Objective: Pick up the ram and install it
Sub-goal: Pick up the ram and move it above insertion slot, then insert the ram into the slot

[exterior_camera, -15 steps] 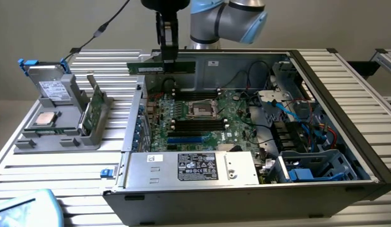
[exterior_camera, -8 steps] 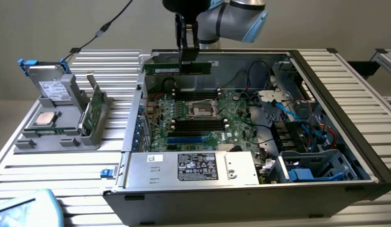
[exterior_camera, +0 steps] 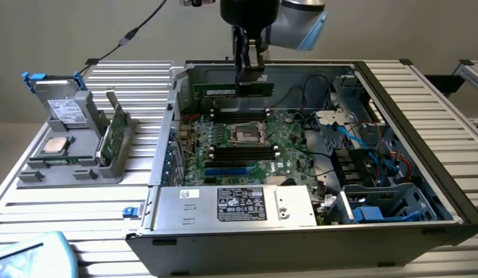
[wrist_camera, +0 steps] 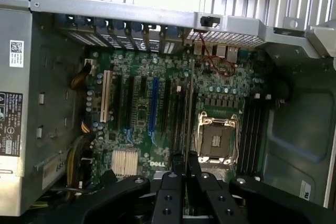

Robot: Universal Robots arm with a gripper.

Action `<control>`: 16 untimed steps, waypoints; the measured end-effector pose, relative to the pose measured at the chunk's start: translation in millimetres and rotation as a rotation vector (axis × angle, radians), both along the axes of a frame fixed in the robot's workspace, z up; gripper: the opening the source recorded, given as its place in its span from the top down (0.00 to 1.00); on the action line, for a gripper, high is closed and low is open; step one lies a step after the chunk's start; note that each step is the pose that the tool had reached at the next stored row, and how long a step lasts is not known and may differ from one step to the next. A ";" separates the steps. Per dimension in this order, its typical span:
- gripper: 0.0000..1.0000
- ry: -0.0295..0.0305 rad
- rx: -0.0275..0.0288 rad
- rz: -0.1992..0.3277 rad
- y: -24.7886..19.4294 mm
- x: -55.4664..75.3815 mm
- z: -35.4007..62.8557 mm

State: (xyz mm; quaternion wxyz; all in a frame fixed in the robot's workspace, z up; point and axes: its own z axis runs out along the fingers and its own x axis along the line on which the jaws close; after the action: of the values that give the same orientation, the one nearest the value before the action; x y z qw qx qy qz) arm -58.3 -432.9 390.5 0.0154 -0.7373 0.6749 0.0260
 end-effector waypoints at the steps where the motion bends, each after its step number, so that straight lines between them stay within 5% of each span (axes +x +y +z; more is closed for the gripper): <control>1: 0.86 0.0001 -0.0001 -0.001 0.0 1.8 -1.8; 16: 0.86 0.0000 0.0000 -0.027 0.3 17.1 -29.2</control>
State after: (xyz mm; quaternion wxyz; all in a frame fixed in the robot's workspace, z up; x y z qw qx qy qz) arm -41.2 -432.7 361.3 0.0157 -0.7282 0.6847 0.0258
